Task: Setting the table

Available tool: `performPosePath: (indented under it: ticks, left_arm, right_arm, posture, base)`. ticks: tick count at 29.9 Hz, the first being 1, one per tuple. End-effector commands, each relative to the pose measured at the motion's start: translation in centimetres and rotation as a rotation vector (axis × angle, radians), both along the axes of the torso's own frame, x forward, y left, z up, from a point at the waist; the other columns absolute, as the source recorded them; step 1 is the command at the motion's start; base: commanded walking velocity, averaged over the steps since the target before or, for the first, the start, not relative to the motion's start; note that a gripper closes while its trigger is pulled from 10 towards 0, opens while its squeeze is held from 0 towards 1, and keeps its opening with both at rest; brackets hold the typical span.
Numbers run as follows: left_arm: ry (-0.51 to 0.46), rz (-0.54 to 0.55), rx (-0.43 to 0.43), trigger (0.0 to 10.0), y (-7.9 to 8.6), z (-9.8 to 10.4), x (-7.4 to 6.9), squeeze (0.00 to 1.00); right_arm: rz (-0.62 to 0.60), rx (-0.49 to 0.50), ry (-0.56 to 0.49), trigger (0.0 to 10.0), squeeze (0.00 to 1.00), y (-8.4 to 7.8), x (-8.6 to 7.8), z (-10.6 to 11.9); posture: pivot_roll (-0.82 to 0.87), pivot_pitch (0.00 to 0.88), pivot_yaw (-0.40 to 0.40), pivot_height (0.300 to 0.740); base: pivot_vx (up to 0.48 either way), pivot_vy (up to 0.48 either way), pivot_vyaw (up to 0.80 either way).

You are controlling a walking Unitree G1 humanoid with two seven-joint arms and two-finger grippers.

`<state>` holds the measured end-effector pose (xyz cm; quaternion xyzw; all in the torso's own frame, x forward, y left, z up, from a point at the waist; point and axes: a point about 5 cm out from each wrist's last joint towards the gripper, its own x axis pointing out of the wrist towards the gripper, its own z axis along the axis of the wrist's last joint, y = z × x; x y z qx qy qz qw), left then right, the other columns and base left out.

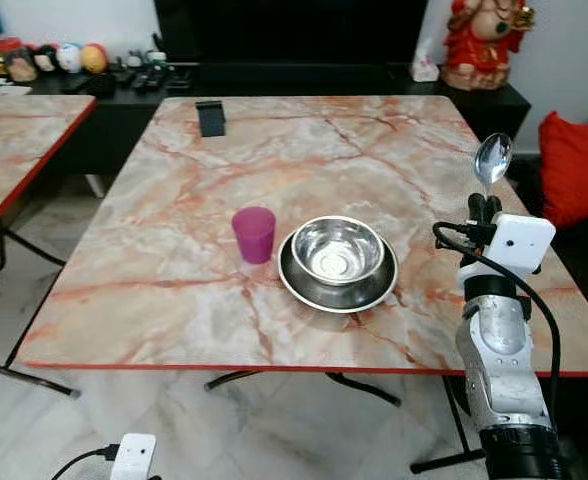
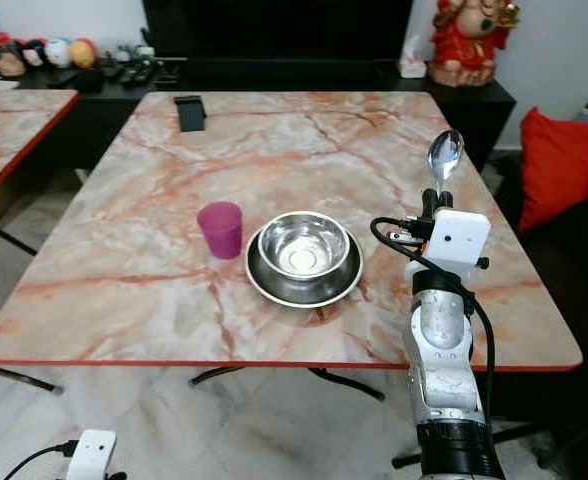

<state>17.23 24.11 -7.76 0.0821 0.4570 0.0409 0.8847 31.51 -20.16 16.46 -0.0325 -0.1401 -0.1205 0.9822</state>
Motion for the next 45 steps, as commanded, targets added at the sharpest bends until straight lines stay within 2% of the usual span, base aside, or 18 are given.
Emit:
performPosePath:
  ticks: [1,7,13,25,35,45]
  left_arm:
    - [0.020,0.010,0.001,10.0,0.2,-0.2,-0.6,0.00]
    - [0.007,-0.004,-0.018,10.0,-0.9,-0.2,0.1,0.00]
    - [0.002,0.003,-0.029,10.0,-1.2,-0.2,0.2,0.00]
    - [-0.002,0.016,-0.018,10.0,0.1,0.1,0.3,0.00]
    - [-0.004,0.001,-0.024,10.0,-1.0,-0.1,0.4,0.00]
    - [-0.006,0.001,-0.022,10.0,-1.1,-0.1,0.4,0.00]
  right_arm:
    - [0.010,0.000,-0.012,10.0,0.00,0.3,0.1,0.3]
    - [0.005,0.000,-0.010,10.0,0.00,0.3,0.1,0.2]
    - [0.000,-0.001,-0.006,10.0,0.00,0.1,0.0,0.2]
    - [-0.009,-0.003,-0.003,10.0,0.00,0.0,0.2,0.3]
    - [-0.014,-0.002,-0.001,10.0,0.00,-0.1,0.2,0.3]
    - [-0.023,-0.001,0.001,10.0,0.00,-0.3,0.2,0.3]
  posture:
    - [0.01,0.000,0.005,0.731]
    - [0.01,0.000,0.005,0.731]
    - [0.01,0.000,0.006,0.731]
    - [0.01,0.000,0.005,0.731]
    - [0.01,0.000,0.004,0.731]
    - [0.01,0.000,0.005,0.731]
  base:
    - [0.000,0.000,0.00]
    - [0.000,0.000,0.00]
    - [0.000,0.000,0.00]
    - [0.000,0.000,0.00]
    - [0.286,0.000,0.00]
    - [0.358,0.000,0.00]
